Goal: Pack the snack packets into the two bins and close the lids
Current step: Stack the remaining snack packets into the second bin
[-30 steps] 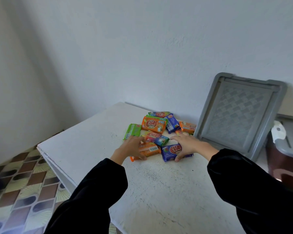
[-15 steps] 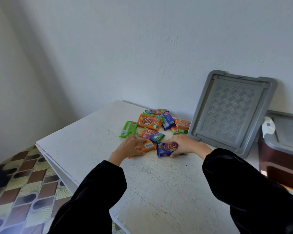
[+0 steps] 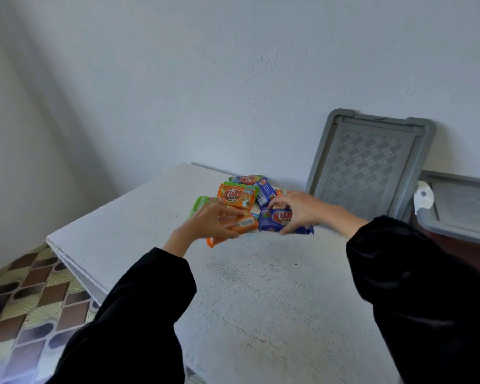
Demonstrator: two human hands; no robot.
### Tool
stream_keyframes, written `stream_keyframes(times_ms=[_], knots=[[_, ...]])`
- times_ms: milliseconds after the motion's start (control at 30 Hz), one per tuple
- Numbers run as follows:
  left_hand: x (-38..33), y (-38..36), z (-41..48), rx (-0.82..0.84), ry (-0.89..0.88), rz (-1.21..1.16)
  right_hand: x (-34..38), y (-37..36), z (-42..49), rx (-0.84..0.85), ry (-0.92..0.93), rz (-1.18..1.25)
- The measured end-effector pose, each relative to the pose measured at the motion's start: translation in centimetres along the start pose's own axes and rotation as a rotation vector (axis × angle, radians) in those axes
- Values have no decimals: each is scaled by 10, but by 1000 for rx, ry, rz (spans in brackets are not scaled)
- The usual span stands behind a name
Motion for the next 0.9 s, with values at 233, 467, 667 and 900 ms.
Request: stream_keyframes(times_ms=[233,467,667,900], knots=[[-104,37,6,-103,-274,-23,1,80,-92,-87,-155,-77],[-239,16,-26,-38,-660,71,13,100,-249,-125,-383,-102],[-305,-36,-86,165,-922,120,37,67,-358,-38,-545,-17],[-321,-100,-130,328,-1011,241,43,9,-398,163,-571,1]])
Point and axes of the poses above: each hand's wrist, its own z-axis towards the middle knuckle, its own y-axis out of the back of the hand, x = y × z, the point moved 2 cm from there along z, towards the middle knuckle, and after that the axes turned 14 degrees about y, right-handed, at the moved point
